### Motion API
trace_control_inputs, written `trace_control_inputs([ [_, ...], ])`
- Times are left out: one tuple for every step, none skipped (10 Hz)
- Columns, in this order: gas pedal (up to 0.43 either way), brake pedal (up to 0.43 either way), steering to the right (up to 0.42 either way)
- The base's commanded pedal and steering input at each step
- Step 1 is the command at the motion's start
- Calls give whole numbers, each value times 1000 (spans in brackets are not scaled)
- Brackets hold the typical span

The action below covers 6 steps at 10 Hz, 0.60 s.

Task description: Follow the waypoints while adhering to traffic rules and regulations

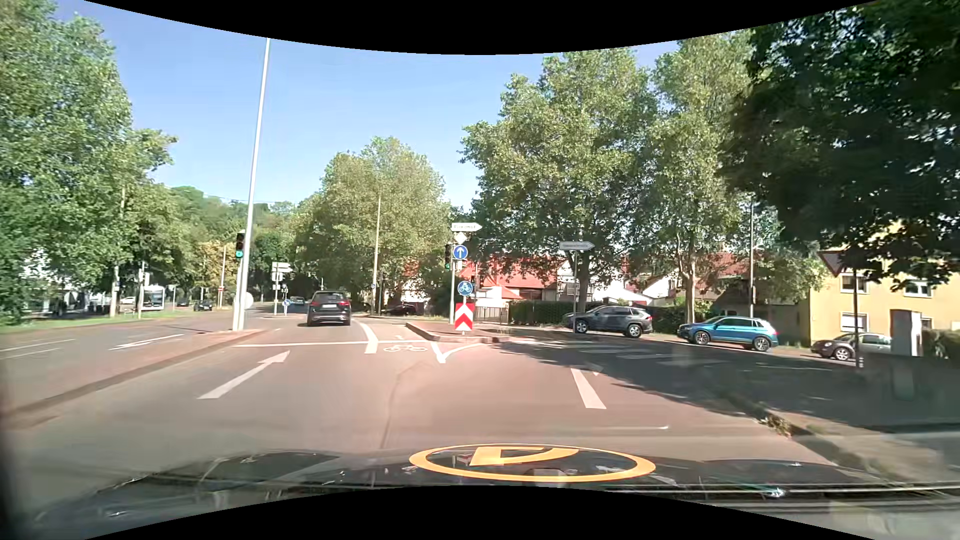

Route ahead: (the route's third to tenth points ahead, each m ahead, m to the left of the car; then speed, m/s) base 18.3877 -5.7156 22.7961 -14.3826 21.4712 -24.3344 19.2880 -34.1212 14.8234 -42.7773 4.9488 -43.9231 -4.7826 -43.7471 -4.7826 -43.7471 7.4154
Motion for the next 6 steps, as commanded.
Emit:
trace_control_inputs([
  [0,0,94],
  [0,0,99],
  [0,0,101],
  [0,0,102],
  [0,0,108],
  [0,0,116],
])
